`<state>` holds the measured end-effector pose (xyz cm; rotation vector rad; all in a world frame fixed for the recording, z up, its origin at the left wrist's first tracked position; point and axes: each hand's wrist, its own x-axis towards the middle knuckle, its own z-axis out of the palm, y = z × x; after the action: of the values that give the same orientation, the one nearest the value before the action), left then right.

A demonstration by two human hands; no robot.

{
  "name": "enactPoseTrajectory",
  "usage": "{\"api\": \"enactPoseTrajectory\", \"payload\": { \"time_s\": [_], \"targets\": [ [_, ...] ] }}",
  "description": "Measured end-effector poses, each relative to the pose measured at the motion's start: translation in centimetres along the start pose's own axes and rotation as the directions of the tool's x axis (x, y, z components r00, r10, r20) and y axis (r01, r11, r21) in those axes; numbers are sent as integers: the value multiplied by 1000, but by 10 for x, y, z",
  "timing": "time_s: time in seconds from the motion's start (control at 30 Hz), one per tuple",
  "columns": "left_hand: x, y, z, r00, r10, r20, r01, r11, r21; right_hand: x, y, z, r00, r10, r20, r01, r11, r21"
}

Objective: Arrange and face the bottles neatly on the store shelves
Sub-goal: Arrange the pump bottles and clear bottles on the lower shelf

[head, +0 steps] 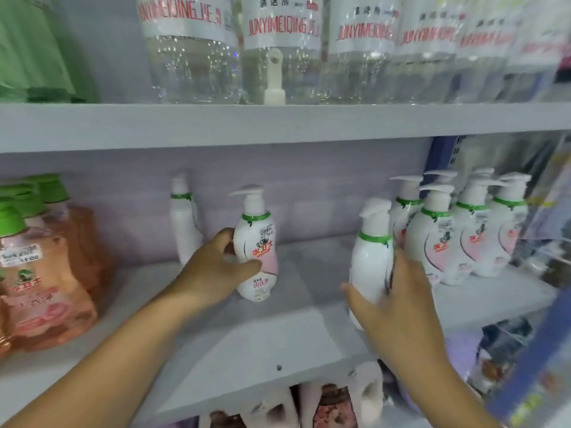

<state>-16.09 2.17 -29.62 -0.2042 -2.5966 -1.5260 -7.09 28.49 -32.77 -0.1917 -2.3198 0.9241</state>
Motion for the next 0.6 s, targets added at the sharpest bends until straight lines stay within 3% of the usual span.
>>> {"api": "enactPoseTrajectory", "payload": {
  "time_s": [0.07, 0.13, 0.33, 0.43, 0.6],
  "targets": [
    [-1, 19, 29, 998, 21, 67, -19, 1000, -24, 1, 5, -3, 999, -8, -53, 2, 995, -99],
    [-3, 37, 55, 994, 28, 110, -23, 999, -44, 2, 8, -2, 998, -23, -59, 18, 996, -87],
    [-3, 63, 105, 983, 43, 177, -10, 983, -184, -11, 40, -8, 995, -72, 66, 60, 985, 162],
    [-3, 67, 121, 982, 28, 188, 27, 959, -281, -8, 47, -9, 995, -96, 20, 90, 977, 191],
    [3, 70, 134, 979, 46, 201, 9, 964, -264, -6, 44, 2, 991, -43, -130, 63, 986, 156]
  ]
}}
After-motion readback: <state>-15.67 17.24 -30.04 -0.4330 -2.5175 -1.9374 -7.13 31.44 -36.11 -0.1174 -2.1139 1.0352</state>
